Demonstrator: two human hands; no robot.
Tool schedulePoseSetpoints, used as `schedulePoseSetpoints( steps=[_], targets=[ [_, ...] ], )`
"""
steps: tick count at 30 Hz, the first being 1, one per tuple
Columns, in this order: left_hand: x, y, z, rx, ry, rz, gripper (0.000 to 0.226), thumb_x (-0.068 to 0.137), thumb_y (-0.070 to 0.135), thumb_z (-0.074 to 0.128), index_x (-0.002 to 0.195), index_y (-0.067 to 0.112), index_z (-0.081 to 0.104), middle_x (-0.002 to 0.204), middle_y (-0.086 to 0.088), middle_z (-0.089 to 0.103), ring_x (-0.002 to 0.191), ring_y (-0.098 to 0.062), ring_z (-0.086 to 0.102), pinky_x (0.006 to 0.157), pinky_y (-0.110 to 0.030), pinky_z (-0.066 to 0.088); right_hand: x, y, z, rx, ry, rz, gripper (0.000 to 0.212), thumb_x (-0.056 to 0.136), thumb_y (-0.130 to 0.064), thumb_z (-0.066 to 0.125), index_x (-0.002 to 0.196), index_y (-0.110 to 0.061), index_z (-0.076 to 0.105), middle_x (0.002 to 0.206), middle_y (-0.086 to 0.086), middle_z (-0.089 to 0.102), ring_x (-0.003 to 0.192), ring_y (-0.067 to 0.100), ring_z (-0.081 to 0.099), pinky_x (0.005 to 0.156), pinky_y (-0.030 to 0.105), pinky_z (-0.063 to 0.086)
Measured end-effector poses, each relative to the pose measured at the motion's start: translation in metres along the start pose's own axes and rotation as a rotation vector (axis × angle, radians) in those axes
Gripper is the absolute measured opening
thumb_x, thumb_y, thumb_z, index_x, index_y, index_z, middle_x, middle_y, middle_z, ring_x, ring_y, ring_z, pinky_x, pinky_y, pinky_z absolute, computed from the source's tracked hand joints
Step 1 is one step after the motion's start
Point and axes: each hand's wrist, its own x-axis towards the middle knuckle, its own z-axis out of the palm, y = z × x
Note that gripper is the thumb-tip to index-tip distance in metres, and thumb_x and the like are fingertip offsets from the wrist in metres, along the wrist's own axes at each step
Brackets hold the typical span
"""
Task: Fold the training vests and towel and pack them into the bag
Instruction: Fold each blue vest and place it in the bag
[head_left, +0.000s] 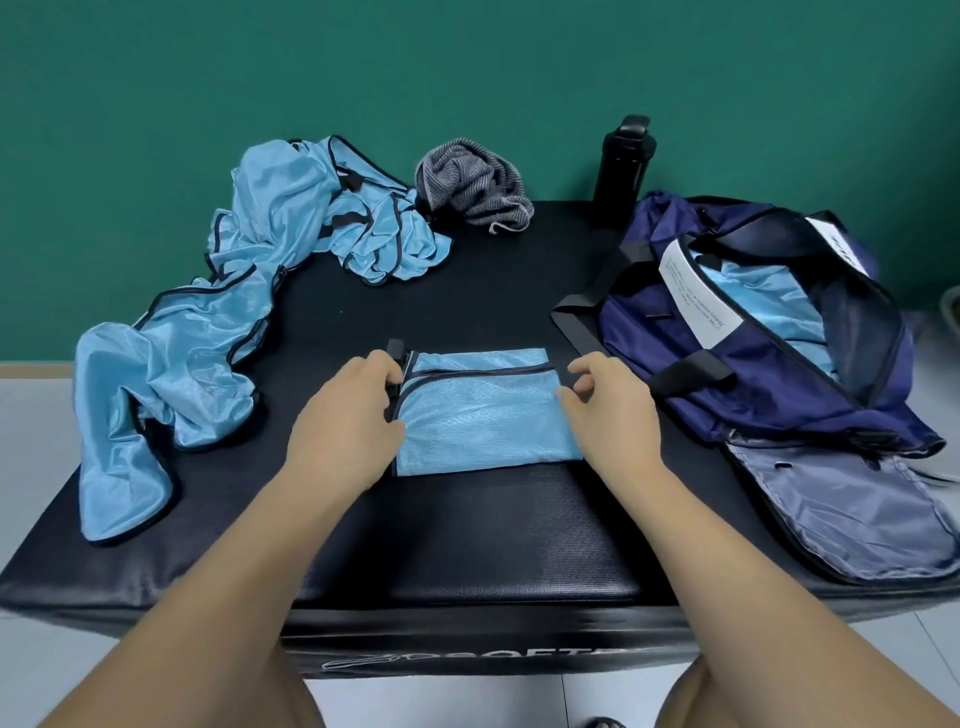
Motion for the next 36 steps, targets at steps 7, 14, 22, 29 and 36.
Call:
schedulePoseSetpoints(
  steps=[7,14,22,29,36],
  targets=[
    [-0.024,0.041,0.029,0.025,-0.134,0.464,0.039,0.092,0.039,0.070,0.130,0.038,0.062,0.117,0.014,0.049,0.106,-0.011,0.052,0.088,-0.033,0.048,0.001,0.004,0.014,0.008,-0.219,-0.194,0.057,0.097,-0.046,0.068,0.148,-0.029,0.049,0.151,-0.010,0.048,0.139,0.015,0.042,0.118,0.043,0.032],
    [-0.023,0.052,0.047,0.099,-0.153,0.492,0.038,0.096,0.027,0.060,0.133,0.034,0.058,0.112,0.012,0.050,0.104,-0.016,0.051,0.079,-0.030,0.030,0.013,0.001,0.026,-0.065,-0.242,-0.188,0.069,0.100,-0.050,0.060,0.161,-0.032,0.034,0.165,-0.011,0.039,0.154,0.012,0.030,0.123,0.033,0.016],
    [-0.018,0.048,0.040,0.092,-0.194,0.448,0.028,0.096,0.018,0.057,0.119,0.031,0.066,0.107,0.012,0.047,0.093,-0.013,0.045,0.060,-0.021,0.024,0.030,0.000,0.023,-0.030,-0.308,-0.234,0.061,0.093,-0.049,0.071,0.150,-0.037,0.051,0.145,-0.015,0.054,0.144,0.016,0.038,0.118,0.035,0.020],
    [0.003,0.009,0.026,0.146,-0.124,0.326,0.033,0.092,0.007,0.060,0.100,0.037,0.070,0.102,0.010,0.046,0.097,-0.019,0.049,0.083,-0.033,0.042,0.011,-0.019,-0.007,-0.134,-0.437,-0.155,0.055,0.083,-0.050,0.075,0.131,-0.037,0.051,0.111,-0.011,0.063,0.112,0.020,0.053,0.100,0.039,0.034],
    [0.014,-0.014,0.011,0.124,-0.214,0.156,0.032,0.101,0.021,0.053,0.116,0.044,0.068,0.106,0.009,0.043,0.106,-0.019,0.045,0.097,-0.041,0.049,-0.041,-0.050,-0.019,-0.144,-0.497,-0.103,0.064,0.085,-0.039,0.070,0.138,-0.030,0.035,0.077,-0.001,0.062,0.073,0.026,0.063,0.065,0.039,0.051]
  ],
)
